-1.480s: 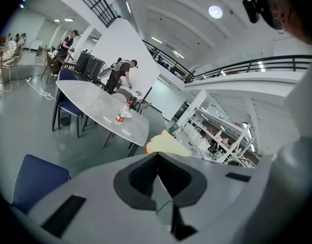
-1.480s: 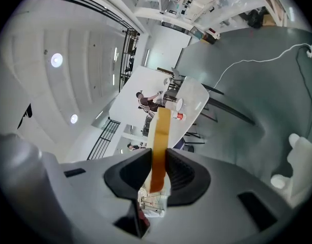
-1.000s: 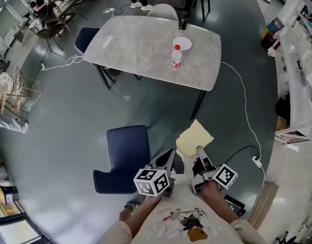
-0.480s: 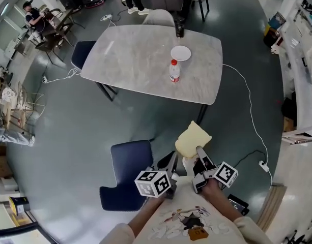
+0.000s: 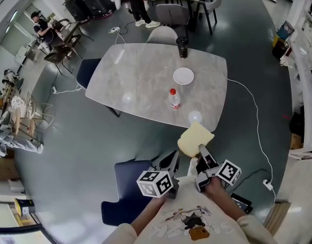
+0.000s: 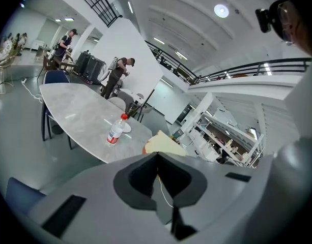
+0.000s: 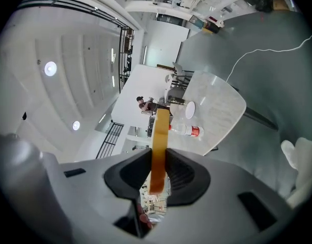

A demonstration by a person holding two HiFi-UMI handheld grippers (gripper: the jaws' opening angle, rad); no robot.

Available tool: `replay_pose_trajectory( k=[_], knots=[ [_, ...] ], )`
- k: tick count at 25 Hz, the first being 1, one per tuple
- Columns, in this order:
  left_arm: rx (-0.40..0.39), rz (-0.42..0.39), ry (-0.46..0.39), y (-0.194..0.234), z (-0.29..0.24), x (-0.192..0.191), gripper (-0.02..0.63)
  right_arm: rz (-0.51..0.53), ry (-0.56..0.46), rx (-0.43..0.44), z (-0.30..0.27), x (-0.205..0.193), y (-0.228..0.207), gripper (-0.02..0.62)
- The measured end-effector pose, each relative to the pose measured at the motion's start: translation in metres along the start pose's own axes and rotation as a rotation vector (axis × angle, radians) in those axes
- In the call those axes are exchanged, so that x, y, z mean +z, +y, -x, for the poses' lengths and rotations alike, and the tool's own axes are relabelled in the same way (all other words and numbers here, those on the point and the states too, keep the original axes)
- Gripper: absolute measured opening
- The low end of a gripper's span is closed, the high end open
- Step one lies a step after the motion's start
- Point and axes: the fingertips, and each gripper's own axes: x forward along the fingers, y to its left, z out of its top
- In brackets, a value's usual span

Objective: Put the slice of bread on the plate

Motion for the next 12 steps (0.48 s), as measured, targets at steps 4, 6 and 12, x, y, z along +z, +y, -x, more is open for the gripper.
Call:
replay_pose_trajectory(
  k=[4,6,12],
  knots=[
    [0.035,0.000,-0.005,0.008,-0.024,0.010,0.009,-0.014,0.016,0.011,-0.018,0.021,-0.008,0.092],
    [0.048,-0.007,-0.001,0.009,-0.031,0.013,0.009,-0.032,0.024,0.007,-0.024,0.028,-0.012,0.092],
    [0.087,0.015,0.026,0.018,-0.049,0.009,0.009,-0.069,0.042,-0.001,-0.037,0.038,-0.025,0.092]
  ],
)
